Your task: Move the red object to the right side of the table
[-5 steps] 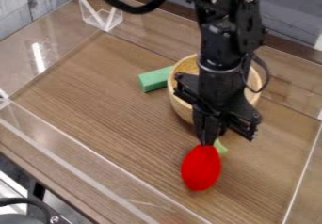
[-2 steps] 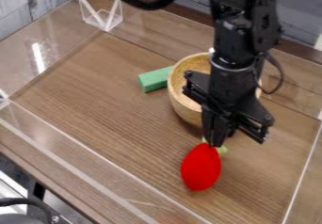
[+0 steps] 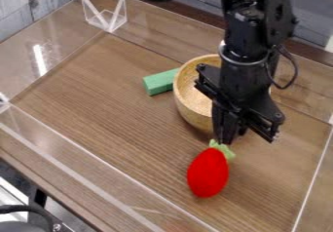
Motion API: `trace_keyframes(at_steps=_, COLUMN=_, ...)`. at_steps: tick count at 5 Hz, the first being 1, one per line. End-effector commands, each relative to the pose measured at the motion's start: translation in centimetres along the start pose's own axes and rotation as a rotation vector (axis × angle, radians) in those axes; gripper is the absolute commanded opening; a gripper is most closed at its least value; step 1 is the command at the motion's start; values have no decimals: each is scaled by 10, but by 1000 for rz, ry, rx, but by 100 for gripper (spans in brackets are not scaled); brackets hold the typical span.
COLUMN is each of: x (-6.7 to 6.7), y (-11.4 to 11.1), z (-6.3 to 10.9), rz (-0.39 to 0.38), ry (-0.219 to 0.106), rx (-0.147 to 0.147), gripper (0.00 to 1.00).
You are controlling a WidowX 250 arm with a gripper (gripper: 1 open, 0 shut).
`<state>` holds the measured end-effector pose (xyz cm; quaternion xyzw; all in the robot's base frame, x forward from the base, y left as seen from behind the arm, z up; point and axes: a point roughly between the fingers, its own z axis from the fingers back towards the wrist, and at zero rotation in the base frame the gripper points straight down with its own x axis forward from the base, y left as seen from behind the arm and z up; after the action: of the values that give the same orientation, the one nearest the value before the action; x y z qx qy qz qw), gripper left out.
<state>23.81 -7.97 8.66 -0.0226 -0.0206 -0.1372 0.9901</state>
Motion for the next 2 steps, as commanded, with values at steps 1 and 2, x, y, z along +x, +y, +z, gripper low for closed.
trace_keyframes(at_steps=1, x=11, y=3, z=10, rz=24, ry=-80, rx=-10, gripper=100)
trace_keyframes(at_steps=2, x=11, y=3, z=14, rz=29, ry=-104, rx=-24, gripper=100)
